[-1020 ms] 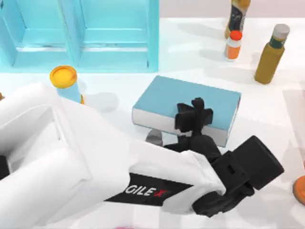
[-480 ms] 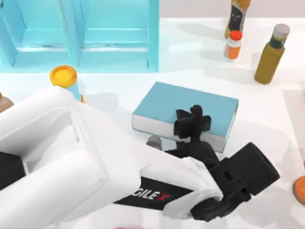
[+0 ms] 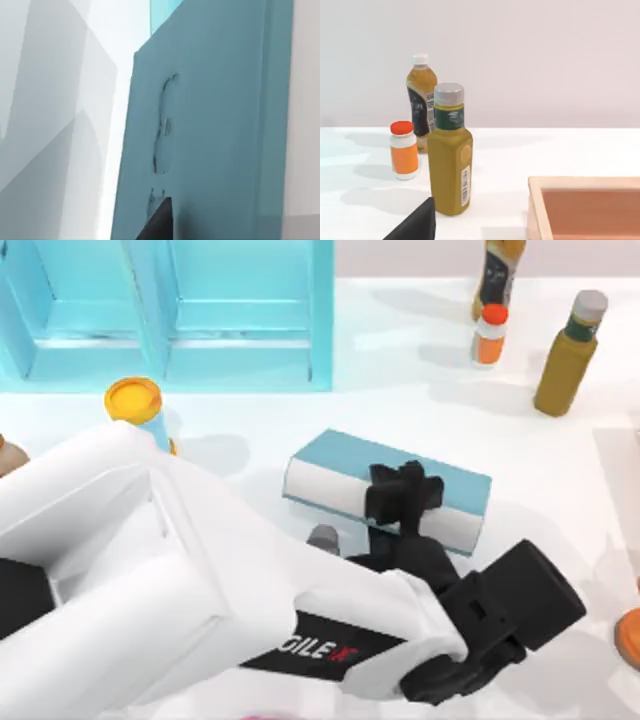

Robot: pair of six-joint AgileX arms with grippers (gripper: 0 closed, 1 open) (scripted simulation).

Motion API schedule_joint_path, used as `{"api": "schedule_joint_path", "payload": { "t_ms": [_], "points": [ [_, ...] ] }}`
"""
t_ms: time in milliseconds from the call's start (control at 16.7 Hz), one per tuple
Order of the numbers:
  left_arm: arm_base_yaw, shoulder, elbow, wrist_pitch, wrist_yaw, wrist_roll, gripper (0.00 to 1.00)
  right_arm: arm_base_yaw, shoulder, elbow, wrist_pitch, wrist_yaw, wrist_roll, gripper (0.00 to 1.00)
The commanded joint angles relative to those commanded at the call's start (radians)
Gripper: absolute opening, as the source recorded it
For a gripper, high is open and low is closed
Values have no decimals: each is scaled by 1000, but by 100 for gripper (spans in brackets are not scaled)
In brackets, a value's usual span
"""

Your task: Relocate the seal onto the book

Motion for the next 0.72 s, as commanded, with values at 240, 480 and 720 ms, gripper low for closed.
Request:
{"api": "schedule_joint_path", "payload": {
  "t_ms": [240,480,720],
  "points": [
    [0,0,0,0,0,0,100,0,0,0,0,0,0,100],
    [0,0,0,0,0,0,100,0,0,0,0,0,0,100],
    [0,1,-2,-1,1,0,100,0,0,0,0,0,0,100]
  ]
}}
